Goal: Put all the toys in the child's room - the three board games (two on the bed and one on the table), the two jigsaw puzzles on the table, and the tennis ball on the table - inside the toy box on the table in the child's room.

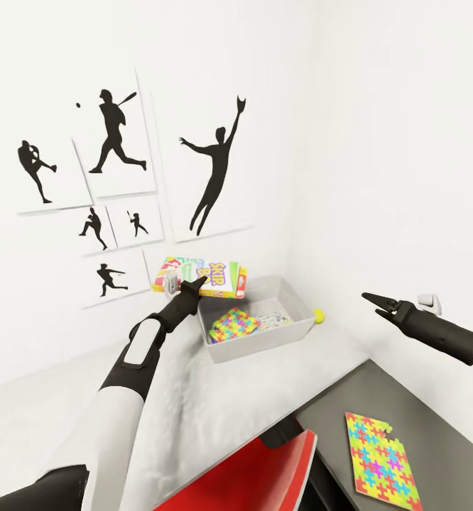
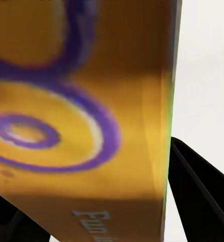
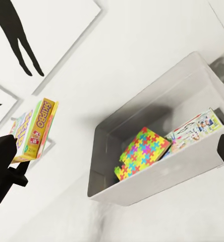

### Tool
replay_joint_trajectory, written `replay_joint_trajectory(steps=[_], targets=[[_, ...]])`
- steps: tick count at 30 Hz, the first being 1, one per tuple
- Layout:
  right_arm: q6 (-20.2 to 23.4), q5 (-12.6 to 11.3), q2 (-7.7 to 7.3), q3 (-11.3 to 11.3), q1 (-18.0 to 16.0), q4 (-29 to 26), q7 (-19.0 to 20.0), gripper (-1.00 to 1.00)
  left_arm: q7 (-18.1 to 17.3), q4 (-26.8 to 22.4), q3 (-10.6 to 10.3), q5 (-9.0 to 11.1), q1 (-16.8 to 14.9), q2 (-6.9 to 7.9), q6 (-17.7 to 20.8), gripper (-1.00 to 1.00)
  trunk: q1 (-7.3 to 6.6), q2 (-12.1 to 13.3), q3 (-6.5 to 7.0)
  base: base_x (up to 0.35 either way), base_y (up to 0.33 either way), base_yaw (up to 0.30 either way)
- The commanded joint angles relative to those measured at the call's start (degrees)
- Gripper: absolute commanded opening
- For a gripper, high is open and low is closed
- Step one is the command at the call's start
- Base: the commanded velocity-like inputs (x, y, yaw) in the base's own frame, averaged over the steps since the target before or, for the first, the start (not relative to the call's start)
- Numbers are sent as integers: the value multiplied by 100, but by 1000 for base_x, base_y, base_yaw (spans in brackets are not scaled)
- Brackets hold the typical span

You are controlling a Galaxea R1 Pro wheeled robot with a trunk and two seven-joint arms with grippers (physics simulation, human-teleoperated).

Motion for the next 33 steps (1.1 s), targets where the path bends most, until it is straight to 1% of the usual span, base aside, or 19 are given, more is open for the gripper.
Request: replay_joint_trajectory(steps=[1,6,16,23,26,27,28,29,30,31,32,33], targets=[[25,58,0,-8,-7,1,60,100,-3,0,31,29,-7,-8,54,-100,4,-13,-13,60,7,0],[25,64,0,-8,-7,1,60,100,-2,0,31,26,-7,-8,54,-100,4,-13,-13,84,19,0],[25,65,0,-16,-7,-7,62,100,-10,0,30,33,-7,-8,54,-100,4,-13,-13,5,1,0],[25,61,0,14,-7,-11,50,100,68,0,15,34,-7,-8,85,-100,4,-13,-13,0,0,0],[25,73,0,0,-11,-9,37,100,159,-5,-69,34,-7,-8,17,-100,4,-13,-13,0,0,0],[25,78,0,0,-16,-10,34,100,271,-9,-117,37,-7,-8,-90,-100,4,-13,-13,0,0,0],[25,88,-2,4,-24,-10,31,100,472,-14,-203,44,-7,-8,-279,-100,4,-13,-13,0,0,0],[25,96,-11,1,-26,-9,28,100,709,-18,-318,73,-7,-8,-479,-100,4,-13,-13,0,0,0],[25,94,-23,-2,-24,-9,27,100,957,-25,-468,147,-9,-8,-671,-100,4,-13,-13,0,0,0],[25,87,-44,-5,-20,-13,26,100,1288,-38,-773,395,-11,-8,-929,-100,4,-13,-13,0,0,0],[25,87,-55,-8,-18,-14,25,100,1457,-43,-1009,649,-14,-8,-1088,-100,4,-13,-13,0,0,0],[25,86,-75,-14,-15,-16,25,100,1639,-48,-1354,1122,-29,-8,-1322,-100,4,-13,-13,0,0,0]])
